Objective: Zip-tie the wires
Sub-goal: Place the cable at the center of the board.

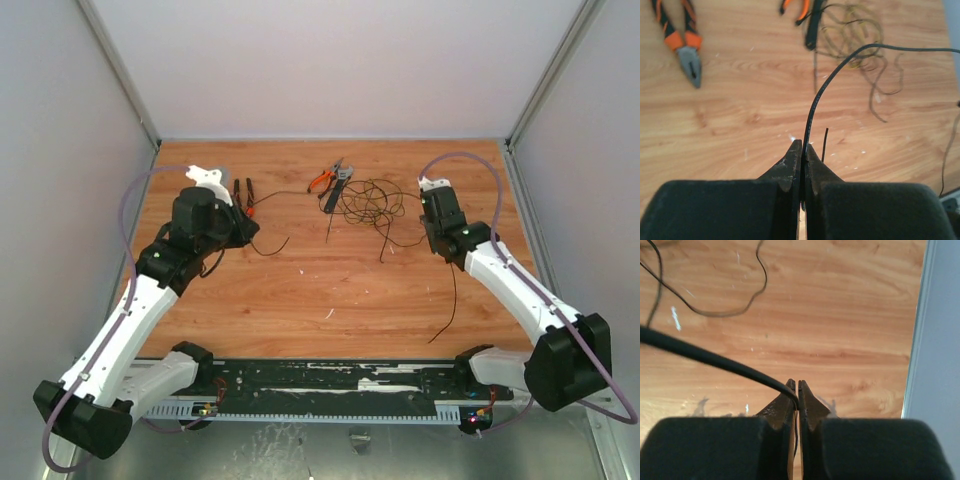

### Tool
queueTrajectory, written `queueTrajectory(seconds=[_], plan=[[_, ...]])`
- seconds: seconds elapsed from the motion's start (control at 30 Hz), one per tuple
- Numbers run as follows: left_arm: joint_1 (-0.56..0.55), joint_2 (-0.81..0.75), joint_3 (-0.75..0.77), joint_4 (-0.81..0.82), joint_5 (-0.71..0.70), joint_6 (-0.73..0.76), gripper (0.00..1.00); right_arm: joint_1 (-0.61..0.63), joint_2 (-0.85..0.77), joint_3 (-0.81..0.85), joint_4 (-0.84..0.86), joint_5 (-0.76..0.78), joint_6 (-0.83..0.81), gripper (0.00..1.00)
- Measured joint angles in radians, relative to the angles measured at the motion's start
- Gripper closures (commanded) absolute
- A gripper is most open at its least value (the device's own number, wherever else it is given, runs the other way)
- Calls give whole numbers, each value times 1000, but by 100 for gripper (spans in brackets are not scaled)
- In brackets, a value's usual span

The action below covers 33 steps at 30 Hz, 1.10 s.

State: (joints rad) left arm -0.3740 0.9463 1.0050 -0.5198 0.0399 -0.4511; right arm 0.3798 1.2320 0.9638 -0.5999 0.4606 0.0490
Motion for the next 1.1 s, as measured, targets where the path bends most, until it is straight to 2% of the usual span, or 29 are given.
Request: queueTrajectory(seconds=[0.2, 0.4, 0.77, 1.1], plan=[[10, 8, -102, -39, -77, 13, 100, 8, 30, -12, -55, 9, 36, 100], [21, 110, -153, -36, -122, 32, 100, 27, 198, -13, -58, 2, 67, 100], [25, 393, -81, -86, -156, 131, 100, 33, 362, -33, -49, 24, 89, 100], [25, 535, -63, -127, -159, 188, 100, 33, 470, -23, -37, 83, 81, 100]])
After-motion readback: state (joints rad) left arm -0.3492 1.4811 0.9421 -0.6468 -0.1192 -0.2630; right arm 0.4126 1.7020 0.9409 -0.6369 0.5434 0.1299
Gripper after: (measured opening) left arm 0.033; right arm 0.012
